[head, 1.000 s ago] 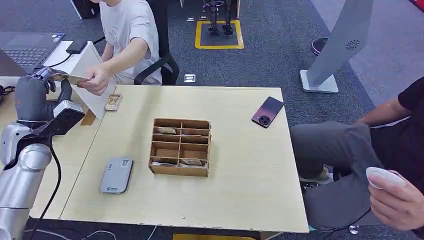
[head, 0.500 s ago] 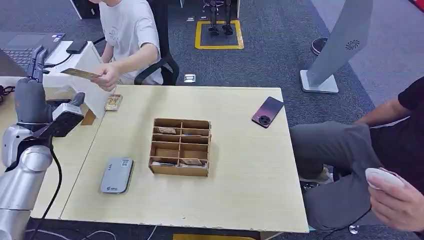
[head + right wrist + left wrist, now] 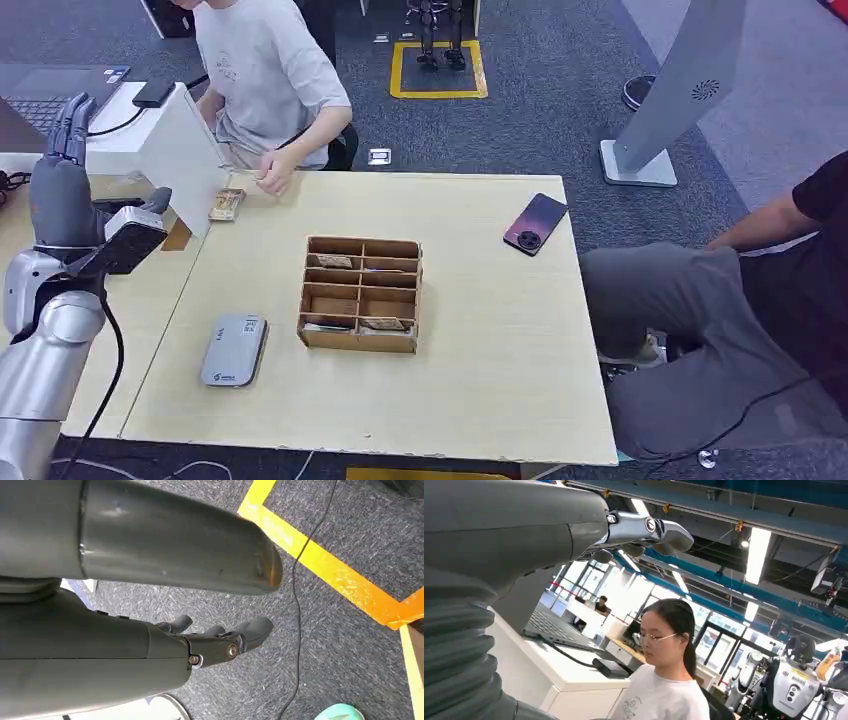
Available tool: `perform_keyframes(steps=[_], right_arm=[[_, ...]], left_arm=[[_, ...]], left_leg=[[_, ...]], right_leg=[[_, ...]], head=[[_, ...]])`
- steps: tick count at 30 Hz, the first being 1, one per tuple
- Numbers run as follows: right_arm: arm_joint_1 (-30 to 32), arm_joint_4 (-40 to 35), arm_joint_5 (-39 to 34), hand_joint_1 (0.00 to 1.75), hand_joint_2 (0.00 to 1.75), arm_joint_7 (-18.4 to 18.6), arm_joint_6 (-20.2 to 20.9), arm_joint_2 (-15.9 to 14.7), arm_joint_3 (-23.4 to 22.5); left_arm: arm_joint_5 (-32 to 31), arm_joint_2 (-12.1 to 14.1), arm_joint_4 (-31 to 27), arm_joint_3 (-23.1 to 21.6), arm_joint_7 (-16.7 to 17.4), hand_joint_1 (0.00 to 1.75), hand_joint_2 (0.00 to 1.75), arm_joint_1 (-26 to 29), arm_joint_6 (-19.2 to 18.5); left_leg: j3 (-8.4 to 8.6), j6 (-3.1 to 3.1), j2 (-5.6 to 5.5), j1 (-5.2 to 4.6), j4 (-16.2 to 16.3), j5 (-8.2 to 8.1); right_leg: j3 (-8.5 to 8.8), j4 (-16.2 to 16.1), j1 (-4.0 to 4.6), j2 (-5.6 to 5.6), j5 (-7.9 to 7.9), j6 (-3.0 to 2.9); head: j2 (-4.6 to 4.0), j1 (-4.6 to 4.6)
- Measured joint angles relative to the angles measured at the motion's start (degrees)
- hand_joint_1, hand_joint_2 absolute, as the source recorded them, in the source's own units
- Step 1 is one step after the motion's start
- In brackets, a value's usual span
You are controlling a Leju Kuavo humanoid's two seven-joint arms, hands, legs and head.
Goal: Pass the card to the sensor for recognition and then transmit it.
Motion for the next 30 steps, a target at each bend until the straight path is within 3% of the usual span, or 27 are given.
perform_keyframes(steps=[3,5,7,9,16,30], right_arm=[[0.00,0.00,-0.26,0.00,0.00,0.00,-0.26,0.00,0.00],[-0.01,0.00,-0.56,0.00,0.00,-0.21,-0.48,0.00,0.00],[0.11,0.00,-1.07,0.00,0.00,-0.79,-0.70,0.00,0.00],[0.69,0.02,-1.46,0.00,0.00,-1.03,-0.72,0.00,-0.02],[0.91,0.02,-1.57,0.00,0.00,-1.20,-0.74,0.00,-0.02],[0.92,0.04,-1.57,0.00,0.00,-1.22,-0.74,0.00,-0.02]], left_arm=[[0.30,0.02,0.04,0.00,0.20,0.00,1.75,0.00,-1.15],[2.47,0.79,-0.04,-0.11,-1.15,0.00,1.75,0.57,-5.31],[6.37,3.39,-2.02,-0.11,-4.14,0.00,1.75,4.02,-10.83],[7.87,5.53,-4.57,0.02,-5.77,0.00,1.75,7.37,-12.81],[7.80,8.20,-7.93,0.26,-5.92,0.00,1.75,11.18,-14.32],[7.76,9.09,-9.07,0.50,-5.92,0.00,1.75,11.90,-14.34]], left_leg=[[-0.01,0.00,0.00,0.00,0.00,0.00],[-0.02,0.00,0.04,0.00,-0.03,0.00],[0.13,-0.04,0.34,0.00,-0.09,-0.07],[0.10,-0.04,0.32,0.00,-0.09,-0.10],[0.04,-0.04,0.08,0.01,-0.10,-0.10],[0.05,-0.04,0.08,0.00,-0.10,-0.10]], right_leg=[[0.00,0.00,0.00,0.00,0.00,0.00],[0.05,0.01,0.00,0.03,0.00,0.00],[0.02,0.02,0.00,0.39,0.00,-0.01],[-0.03,0.01,0.00,0.39,-0.07,-0.05],[0.00,0.01,0.01,0.13,-0.15,-0.05],[0.01,0.01,0.00,0.10,-0.14,-0.06]], head=[[0.00,-0.02],[0.00,0.00],[0.00,-0.02],[0.00,-0.04],[0.00,-0.04],[0.00,-0.04]])
